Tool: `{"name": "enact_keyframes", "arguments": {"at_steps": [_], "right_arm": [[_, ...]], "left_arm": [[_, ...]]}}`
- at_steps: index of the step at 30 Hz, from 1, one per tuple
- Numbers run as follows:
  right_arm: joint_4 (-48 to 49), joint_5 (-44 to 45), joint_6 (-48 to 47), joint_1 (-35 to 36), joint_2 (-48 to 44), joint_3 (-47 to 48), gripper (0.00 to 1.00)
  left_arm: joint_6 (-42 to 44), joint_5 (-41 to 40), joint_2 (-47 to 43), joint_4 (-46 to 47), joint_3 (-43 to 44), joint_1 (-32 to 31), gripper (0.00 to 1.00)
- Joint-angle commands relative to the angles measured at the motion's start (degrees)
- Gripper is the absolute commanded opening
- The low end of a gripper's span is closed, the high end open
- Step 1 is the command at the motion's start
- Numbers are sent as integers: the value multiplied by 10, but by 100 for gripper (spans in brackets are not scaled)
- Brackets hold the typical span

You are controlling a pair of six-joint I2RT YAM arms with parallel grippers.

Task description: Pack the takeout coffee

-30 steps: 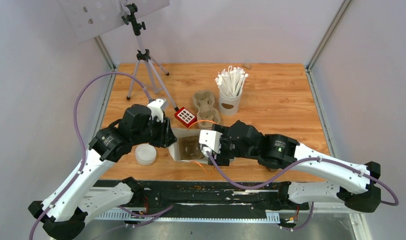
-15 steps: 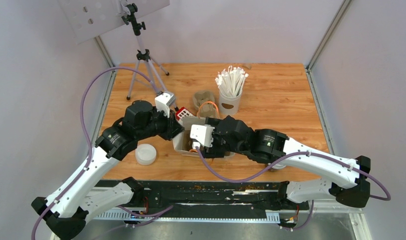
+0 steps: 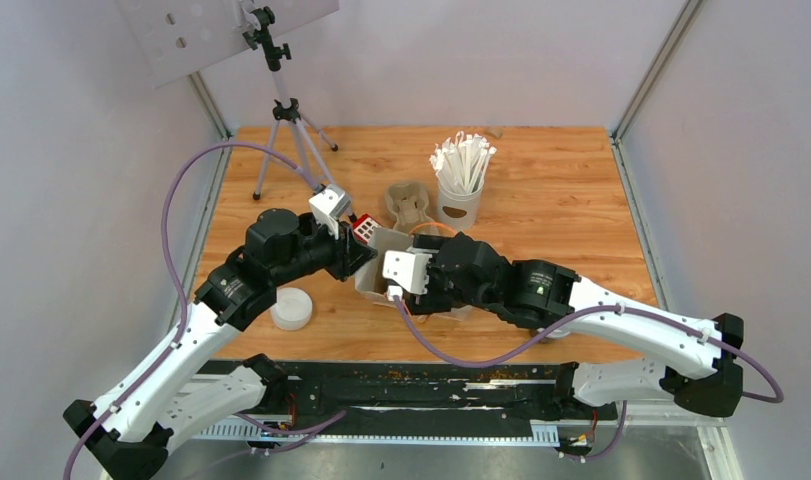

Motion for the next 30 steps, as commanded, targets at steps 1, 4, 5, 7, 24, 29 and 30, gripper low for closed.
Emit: {"name": "enact_keyframes", "arguments": {"at_steps": [1, 4, 5, 7, 24, 29, 30], "right_arm": [[5, -41, 10, 6, -22, -21, 65], [-4, -47, 22, 22, -26, -24, 65], [-7, -47, 25, 27, -28, -25, 65], [-11, -47, 32, 36, -28, -29, 65], [49, -38, 47, 69, -45, -96, 65], [70, -62, 59, 70, -43, -95, 66], [79, -65, 56, 69, -43, -100, 66]], "left_arm": [[9, -5, -2, 16, 5, 2, 35], [-4, -33, -8, -70, 35, 1, 54], [-9, -39, -10, -103, 46, 2, 56], [-13, -34, -14, -166, 64, 2, 61], [-96, 32, 18, -266, 88, 0, 53], [-106, 15, 27, -297, 117, -2, 57], [-103, 8, 19, -294, 112, -3, 57]]}}
